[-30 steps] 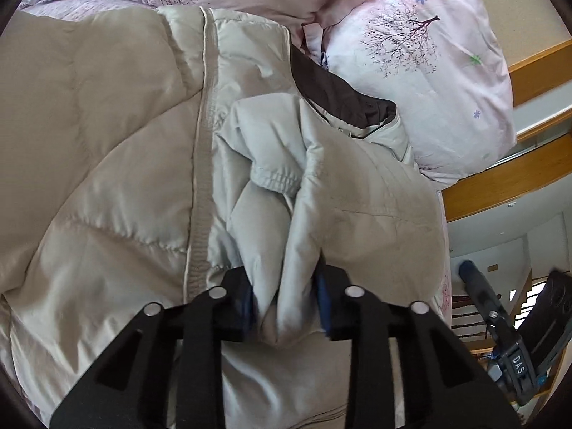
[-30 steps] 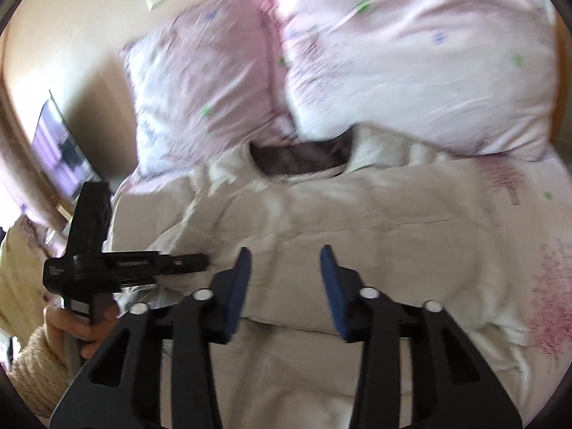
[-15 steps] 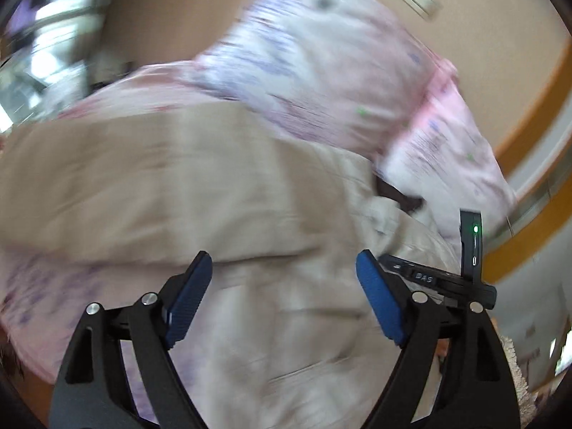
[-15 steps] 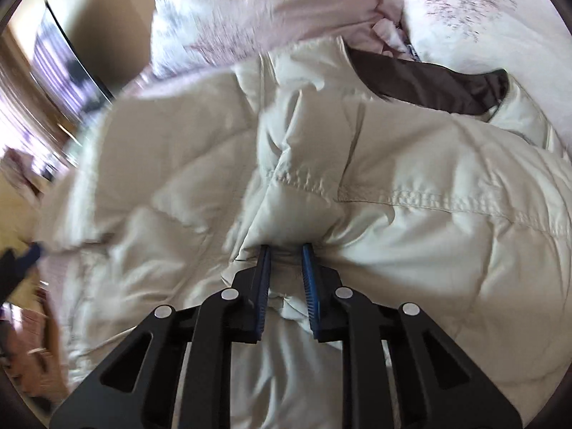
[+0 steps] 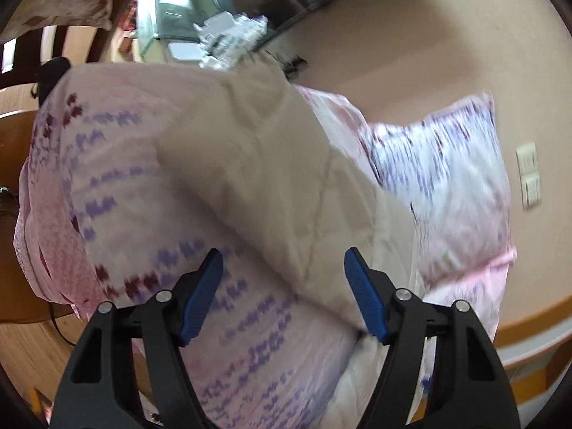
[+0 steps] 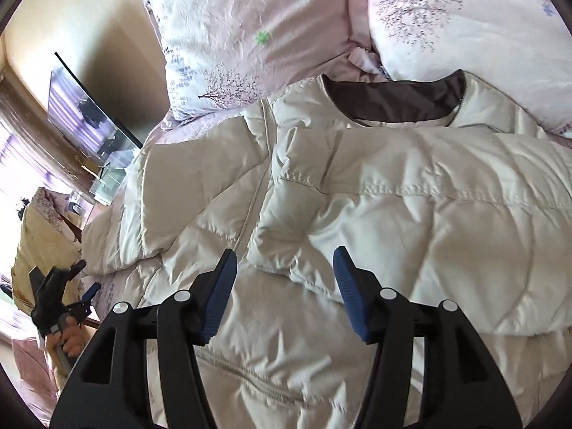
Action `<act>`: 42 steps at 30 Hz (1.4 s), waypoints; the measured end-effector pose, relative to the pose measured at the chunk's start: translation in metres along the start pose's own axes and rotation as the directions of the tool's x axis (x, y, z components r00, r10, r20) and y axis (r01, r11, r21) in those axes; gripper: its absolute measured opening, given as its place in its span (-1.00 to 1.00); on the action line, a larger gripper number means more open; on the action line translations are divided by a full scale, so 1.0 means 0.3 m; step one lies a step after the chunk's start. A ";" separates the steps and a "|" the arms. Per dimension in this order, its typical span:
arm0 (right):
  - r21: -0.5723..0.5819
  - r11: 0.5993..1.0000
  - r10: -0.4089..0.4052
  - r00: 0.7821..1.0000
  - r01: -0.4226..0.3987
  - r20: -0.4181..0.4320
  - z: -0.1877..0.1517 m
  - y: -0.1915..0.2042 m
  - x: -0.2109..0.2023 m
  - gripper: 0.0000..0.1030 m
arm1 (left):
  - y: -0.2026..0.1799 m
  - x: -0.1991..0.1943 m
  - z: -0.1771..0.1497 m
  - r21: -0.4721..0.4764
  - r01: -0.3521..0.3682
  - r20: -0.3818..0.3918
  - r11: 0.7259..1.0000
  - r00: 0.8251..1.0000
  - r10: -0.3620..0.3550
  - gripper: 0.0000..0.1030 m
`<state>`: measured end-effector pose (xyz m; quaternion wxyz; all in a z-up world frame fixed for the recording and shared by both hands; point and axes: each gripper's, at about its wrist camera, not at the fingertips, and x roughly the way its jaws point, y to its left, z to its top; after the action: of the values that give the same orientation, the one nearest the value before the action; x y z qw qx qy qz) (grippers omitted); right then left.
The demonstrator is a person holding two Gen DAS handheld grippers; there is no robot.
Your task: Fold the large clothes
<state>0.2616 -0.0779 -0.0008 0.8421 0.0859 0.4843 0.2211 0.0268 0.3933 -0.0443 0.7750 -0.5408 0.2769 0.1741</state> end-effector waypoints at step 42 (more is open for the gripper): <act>0.316 0.942 -0.198 0.946 0.112 0.255 -0.170 -0.531 -0.399 0.22 | -1.120 0.430 -1.066 0.630 0.545 -0.644 0.552 0.765 -0.020 -0.13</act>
<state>0.2122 -0.2773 0.0086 0.8950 0.2035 0.3918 0.0633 0.2426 -0.0286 0.0415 0.8286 -0.2056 0.4447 -0.2708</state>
